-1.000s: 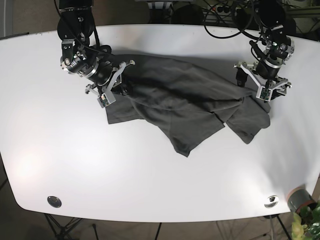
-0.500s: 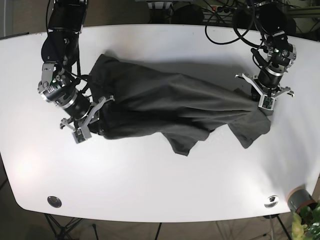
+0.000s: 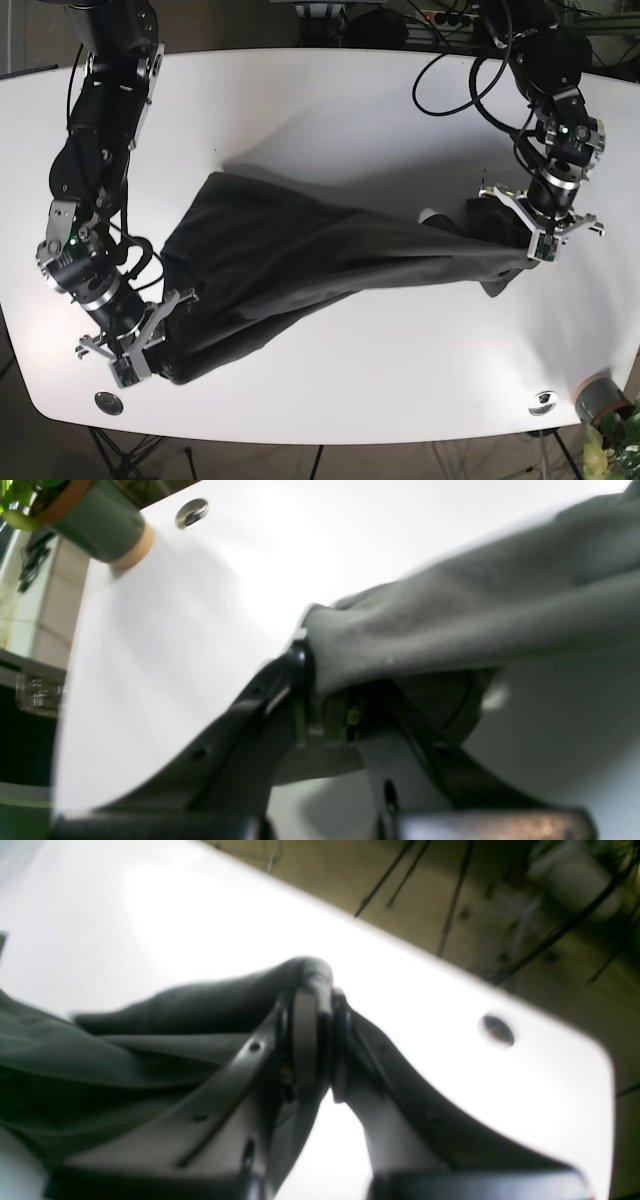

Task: Fold the T-shirt properly
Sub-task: 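Lift the shirt with both grippers and swing it flat onto the table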

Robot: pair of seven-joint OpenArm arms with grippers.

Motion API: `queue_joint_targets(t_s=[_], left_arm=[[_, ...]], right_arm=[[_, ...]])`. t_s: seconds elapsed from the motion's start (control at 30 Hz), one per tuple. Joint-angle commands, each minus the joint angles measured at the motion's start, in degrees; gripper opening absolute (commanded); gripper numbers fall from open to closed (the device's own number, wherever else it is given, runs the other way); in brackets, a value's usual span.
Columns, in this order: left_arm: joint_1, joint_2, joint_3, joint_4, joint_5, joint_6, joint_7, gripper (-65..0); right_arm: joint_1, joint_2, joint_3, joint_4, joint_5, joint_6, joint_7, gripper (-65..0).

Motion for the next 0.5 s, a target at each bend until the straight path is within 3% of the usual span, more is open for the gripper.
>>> queue_joint_targets(t_s=[0.0, 0.17, 0.3, 0.47], left_arm=[[-4.3, -2.0, -0.2, 1.1, -0.6, 0.6, 1.2, -65.0], [-15.3, -3.0, 0.4, 0.2, -0.4, 0.6, 6.5, -65.0], [-24.9, -6.5, 6.1, -3.4, -0.5, 0.7, 11.0, -65.0], [-33.5, -8.1, 7.3, -6.2, -0.5, 0.7, 12.7, -65.0]], right_arm=[[5.4, 0.7, -0.4, -1.7, -0.6, -0.17, 1.3, -62.8], [15.9, 0.7, -0.5, -9.3, -3.9, -0.08, 1.3, -62.8], [25.3, 0.4, -0.5, -16.8, -7.3, 0.36, 1.3, -62.8], [33.3, 0.7, -0.5, -21.3, -8.8, 0.36, 1.3, -62.8]])
